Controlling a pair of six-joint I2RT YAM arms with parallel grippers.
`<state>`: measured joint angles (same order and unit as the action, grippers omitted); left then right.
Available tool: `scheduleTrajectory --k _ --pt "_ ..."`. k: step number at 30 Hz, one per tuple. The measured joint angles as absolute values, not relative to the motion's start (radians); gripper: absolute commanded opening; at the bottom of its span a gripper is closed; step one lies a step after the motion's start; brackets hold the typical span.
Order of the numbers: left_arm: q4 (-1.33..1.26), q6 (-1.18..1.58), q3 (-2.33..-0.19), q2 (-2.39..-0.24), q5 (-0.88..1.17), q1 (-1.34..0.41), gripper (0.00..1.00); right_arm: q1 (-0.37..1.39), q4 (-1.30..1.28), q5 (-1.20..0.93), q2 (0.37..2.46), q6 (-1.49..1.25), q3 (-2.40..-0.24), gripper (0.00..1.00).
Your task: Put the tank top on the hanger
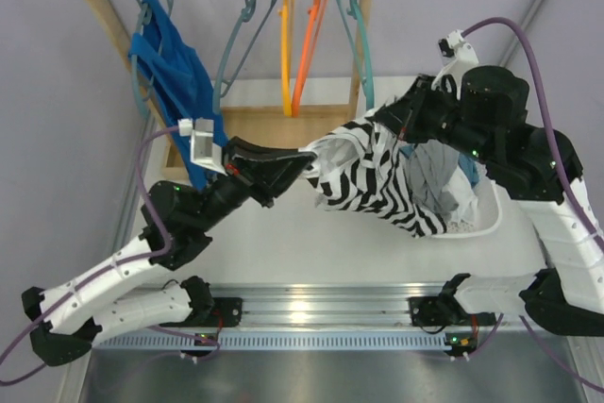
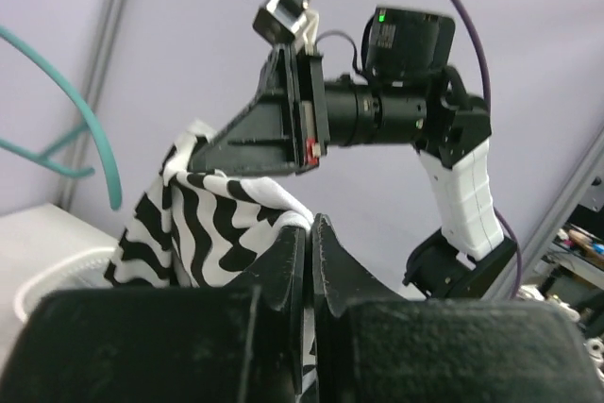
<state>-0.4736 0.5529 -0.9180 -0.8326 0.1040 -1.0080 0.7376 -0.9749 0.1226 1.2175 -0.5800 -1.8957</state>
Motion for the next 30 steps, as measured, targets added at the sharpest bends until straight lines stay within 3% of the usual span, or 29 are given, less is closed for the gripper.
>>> scheduleTrajectory --k 5,13,20,23,24,27,30 --pt "-0.287 0.497 -1.032 -0.799 0.032 -1.009 0.00 0.738 -0.927 0.095 1.216 -0.560 -1.858 0.00" --pt "-0.058 0.473 -1.035 -0.824 -0.075 -1.009 0.00 0.738 -0.833 0.067 1.214 -0.575 -1.594 0.05" --pt "0.002 0.583 -0.792 -0.782 -0.104 -1.009 0.00 0.738 -0.723 0.085 1.181 -0.629 -1.237 0.09" --pt "0.018 0.650 -0.611 -0.760 -0.131 -1.009 0.00 0.738 -0.680 0.108 1.181 -0.657 -1.058 0.22" --pt "0.025 0.664 -0.570 -0.759 -0.140 -1.009 0.00 0.738 -0.668 0.112 1.188 -0.662 -1.010 0.33" --pt "0.035 0.717 -0.435 -0.768 -0.173 -1.009 0.00 0.738 -0.642 0.116 1.229 -0.675 -0.920 0.55" --pt "0.036 0.752 -0.368 -0.799 -0.199 -1.009 0.00 0.738 -0.611 0.116 1.254 -0.675 -0.877 0.69"
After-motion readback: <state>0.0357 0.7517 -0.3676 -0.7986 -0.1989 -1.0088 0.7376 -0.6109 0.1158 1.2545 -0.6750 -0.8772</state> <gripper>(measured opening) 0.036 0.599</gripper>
